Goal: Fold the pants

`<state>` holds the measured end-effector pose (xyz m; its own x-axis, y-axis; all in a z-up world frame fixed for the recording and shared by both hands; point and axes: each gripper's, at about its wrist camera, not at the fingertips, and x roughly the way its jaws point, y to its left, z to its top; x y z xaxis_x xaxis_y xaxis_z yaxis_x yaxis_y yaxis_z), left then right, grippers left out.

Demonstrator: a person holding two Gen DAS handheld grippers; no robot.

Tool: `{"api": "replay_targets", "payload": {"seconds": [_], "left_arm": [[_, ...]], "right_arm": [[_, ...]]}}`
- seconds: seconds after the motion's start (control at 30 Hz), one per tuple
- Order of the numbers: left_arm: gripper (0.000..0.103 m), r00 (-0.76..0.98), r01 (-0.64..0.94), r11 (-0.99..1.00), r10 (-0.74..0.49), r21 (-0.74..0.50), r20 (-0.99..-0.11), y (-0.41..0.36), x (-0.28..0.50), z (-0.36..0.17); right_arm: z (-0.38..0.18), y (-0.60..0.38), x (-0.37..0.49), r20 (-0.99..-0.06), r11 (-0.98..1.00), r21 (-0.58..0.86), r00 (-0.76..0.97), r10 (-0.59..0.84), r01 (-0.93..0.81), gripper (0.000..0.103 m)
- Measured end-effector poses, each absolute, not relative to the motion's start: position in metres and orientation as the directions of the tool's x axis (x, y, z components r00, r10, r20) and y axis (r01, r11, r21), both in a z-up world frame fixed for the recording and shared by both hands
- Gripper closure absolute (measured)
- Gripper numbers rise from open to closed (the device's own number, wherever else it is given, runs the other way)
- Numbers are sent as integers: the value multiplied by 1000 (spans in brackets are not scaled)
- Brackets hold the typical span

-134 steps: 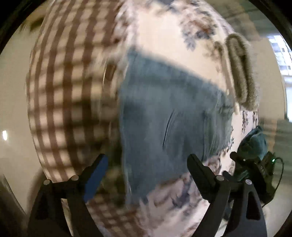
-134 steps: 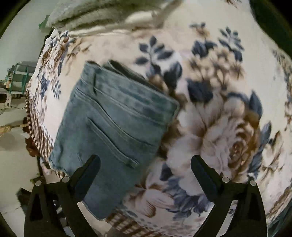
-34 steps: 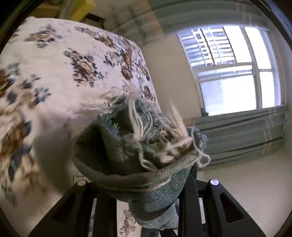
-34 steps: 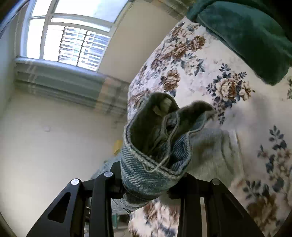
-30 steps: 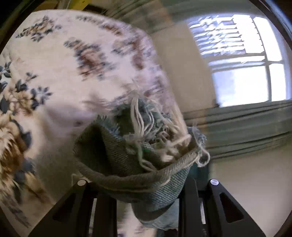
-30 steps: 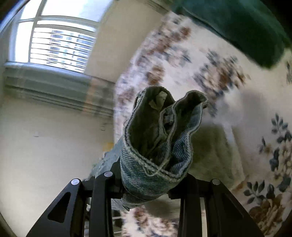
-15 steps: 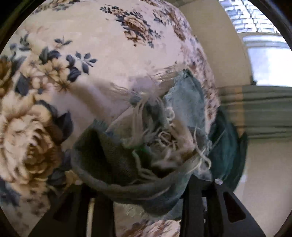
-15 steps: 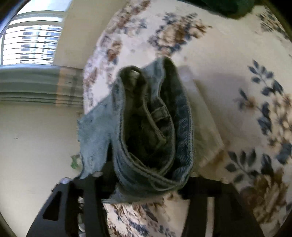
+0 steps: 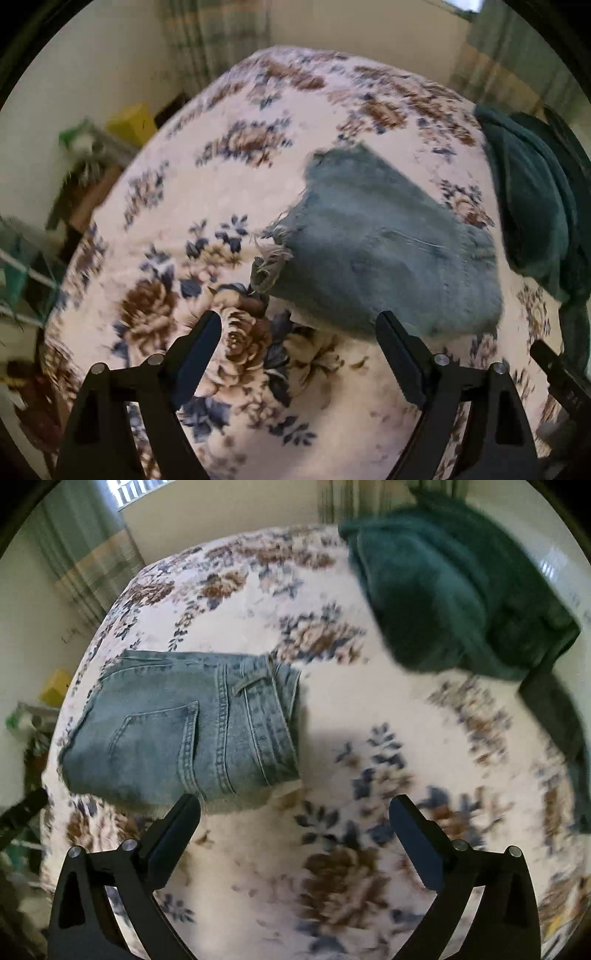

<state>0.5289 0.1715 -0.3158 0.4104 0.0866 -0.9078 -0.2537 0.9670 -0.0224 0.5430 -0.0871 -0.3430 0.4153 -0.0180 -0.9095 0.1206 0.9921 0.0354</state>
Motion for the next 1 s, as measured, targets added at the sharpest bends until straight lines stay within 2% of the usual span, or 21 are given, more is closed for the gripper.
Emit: {"api": "replay_targets", "payload": {"seconds": [0.27,0.6,1.0], "left_arm": [[18,541,-196,981,116,10,-833,138,456,-224],[18,660,-181,983,128,9,-740,122,319,-117],[18,750,-143,990,115,9,-651,120,212,-44]], "right_arm": [[-227,-87,438,-845,997,10,534,-34,79,0],[-91,-78,270,-757,1000,-10,653,-27,30,0],[20,-56,124,-680,1000,-19,734,-8,-7,0]]}}
